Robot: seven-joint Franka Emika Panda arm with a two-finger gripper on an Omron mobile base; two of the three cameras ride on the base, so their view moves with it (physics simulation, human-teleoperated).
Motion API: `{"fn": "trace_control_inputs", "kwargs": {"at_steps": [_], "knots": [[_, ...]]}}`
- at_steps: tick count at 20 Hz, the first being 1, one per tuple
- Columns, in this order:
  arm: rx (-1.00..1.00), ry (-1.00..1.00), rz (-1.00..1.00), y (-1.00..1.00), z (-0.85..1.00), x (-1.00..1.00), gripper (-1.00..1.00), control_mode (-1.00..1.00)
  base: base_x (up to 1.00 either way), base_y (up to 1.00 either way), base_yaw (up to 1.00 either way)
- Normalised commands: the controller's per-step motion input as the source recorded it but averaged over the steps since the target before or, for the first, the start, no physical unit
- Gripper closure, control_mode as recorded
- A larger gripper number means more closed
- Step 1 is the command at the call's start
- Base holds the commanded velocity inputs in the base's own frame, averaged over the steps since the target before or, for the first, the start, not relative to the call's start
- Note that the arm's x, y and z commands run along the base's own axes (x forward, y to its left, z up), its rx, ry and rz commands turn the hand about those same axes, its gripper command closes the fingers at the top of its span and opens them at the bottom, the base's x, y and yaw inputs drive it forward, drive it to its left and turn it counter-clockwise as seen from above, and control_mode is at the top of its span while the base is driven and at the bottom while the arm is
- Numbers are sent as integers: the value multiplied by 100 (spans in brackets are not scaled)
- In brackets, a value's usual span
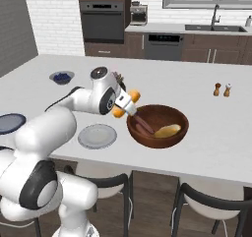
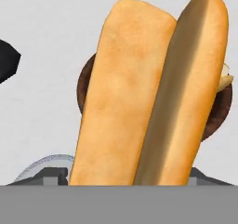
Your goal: Place one bun and one sausage from the bowl on each plate.
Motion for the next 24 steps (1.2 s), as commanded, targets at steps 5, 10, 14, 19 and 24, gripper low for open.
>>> {"fn": "trace_control_inputs", "kwargs": {"at_steps": [5,10,14,19,24], "knots": [[-8,36,10,100,37,-20,100,-100,0,0,0],[0,35,14,95,-71,2,100,-100,0,0,0],[8,20,12,64,-100,22,100,-100,0,0,0],[1,4,6,-8,-91,65,100,-100,0,0,0],[-3,7,0,1,-38,45,-100,-100,0,0,0]]}}
